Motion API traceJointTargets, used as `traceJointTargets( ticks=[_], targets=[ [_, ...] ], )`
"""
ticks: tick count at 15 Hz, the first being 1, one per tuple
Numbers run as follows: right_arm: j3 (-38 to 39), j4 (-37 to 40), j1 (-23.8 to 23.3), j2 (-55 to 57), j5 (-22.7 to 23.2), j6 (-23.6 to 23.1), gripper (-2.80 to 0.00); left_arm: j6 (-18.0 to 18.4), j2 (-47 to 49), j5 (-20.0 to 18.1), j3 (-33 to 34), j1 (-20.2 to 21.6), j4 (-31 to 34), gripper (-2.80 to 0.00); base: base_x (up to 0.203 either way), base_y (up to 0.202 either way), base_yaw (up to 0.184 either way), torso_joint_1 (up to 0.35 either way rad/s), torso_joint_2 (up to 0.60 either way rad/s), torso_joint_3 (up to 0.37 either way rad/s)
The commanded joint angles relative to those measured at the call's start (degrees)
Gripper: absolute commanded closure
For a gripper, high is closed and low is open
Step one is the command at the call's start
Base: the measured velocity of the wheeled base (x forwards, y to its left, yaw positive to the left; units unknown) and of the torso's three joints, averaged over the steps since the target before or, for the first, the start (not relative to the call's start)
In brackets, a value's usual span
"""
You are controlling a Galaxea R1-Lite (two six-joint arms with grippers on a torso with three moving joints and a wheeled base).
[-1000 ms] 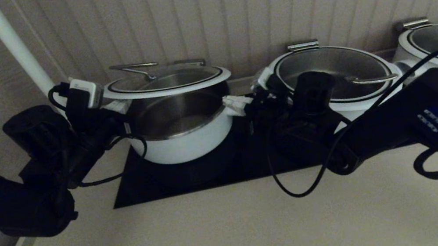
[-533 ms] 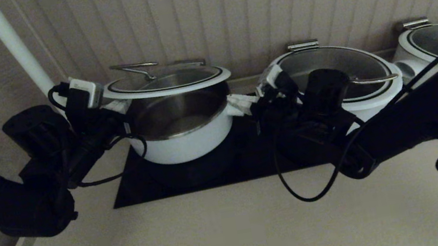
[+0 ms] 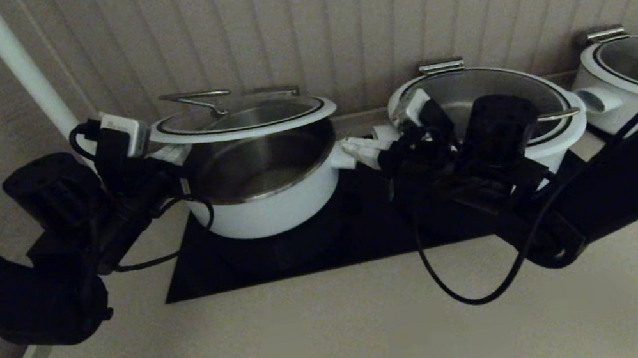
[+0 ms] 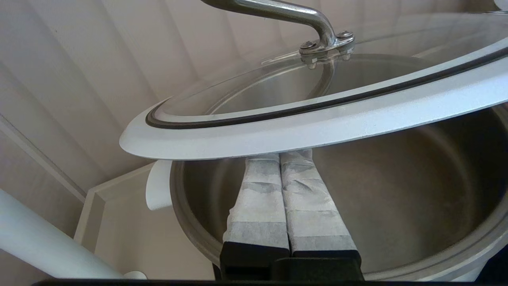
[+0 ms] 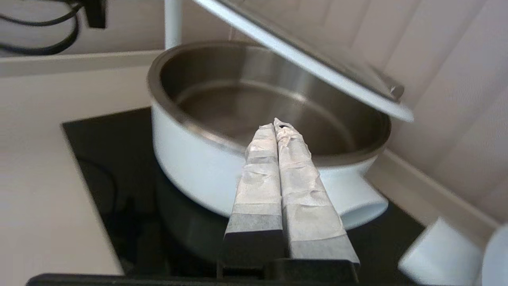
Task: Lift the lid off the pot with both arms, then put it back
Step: Open the pot lid completely
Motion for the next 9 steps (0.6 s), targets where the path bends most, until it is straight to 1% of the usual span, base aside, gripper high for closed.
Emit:
traceJointTargets(
  ticks=[1, 3, 9],
  targets=[
    [3.4, -1.1, 0.0, -2.4, 0.1, -0.1, 0.00, 0.1, -0.1, -0.1, 0.0, 0.0, -0.5, 0.00, 0.000, 0.000, 0.000, 0.000, 0.00, 0.000],
    [7.2, -2.7, 0.0, -4.7, 0.1, -0.2, 0.00, 0.1, -0.1, -0.1, -0.2, 0.0, -0.5, 0.00, 0.000, 0.000, 0.000, 0.000, 0.00, 0.000],
    [13.0, -2.9, 0.0, -10.6, -0.9, -0.3, 0.00, 0.1, -0.7, 0.0, -0.2, 0.0, -0.5, 0.00, 0.000, 0.000, 0.000, 0.000, 0.00, 0.000]
  ],
)
